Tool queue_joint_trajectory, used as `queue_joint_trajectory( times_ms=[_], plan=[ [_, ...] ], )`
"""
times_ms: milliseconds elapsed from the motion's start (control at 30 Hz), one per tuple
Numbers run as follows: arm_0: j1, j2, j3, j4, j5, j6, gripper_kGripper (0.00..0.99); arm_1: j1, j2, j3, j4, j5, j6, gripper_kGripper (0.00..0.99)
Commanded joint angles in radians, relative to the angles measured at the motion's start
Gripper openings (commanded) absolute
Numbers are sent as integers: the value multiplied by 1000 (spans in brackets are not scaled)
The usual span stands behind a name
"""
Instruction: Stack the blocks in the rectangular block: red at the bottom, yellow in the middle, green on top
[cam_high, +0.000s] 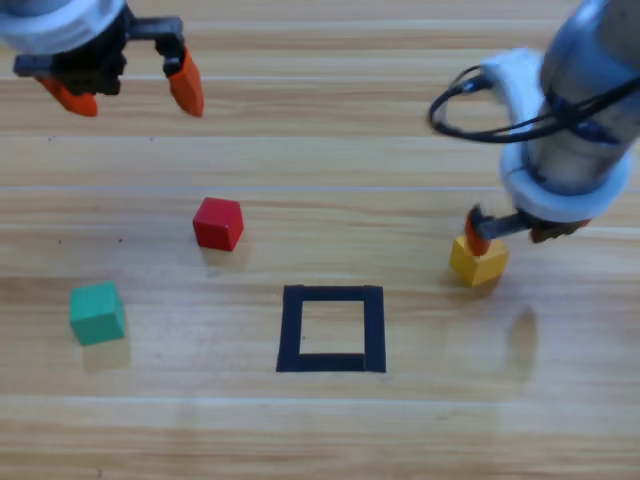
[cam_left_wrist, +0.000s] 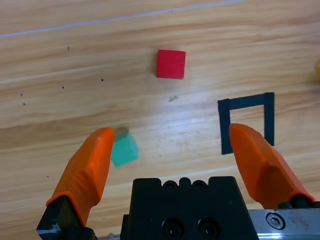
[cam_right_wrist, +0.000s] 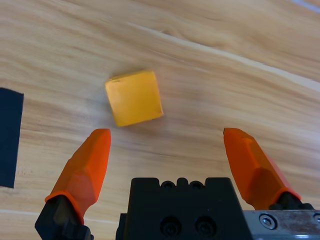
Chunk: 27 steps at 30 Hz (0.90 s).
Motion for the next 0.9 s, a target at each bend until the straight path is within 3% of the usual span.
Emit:
queue_joint_trajectory(
  times_ms=[33, 333, 500, 700, 867, 900],
  plan=[
    [20, 131, -61, 43, -12, 57, 990, -58, 125, -29, -25, 95, -55, 990],
    [33, 195, -82, 44, -18, 100, 990, -103, 157, -22, -100, 200, -135, 989],
    [37, 277, -91, 44, -19, 104, 990, -121, 191, -37, -102, 214, -160, 973],
    [40, 361, -107, 43, -27, 112, 990, -130, 222, -54, -102, 227, -183, 834],
    [40, 392, -115, 37, -35, 112, 990, -132, 242, -69, -102, 252, -204, 802],
    [40, 398, -118, 35, -35, 112, 990, -133, 245, -69, -102, 257, -207, 738]
  ],
)
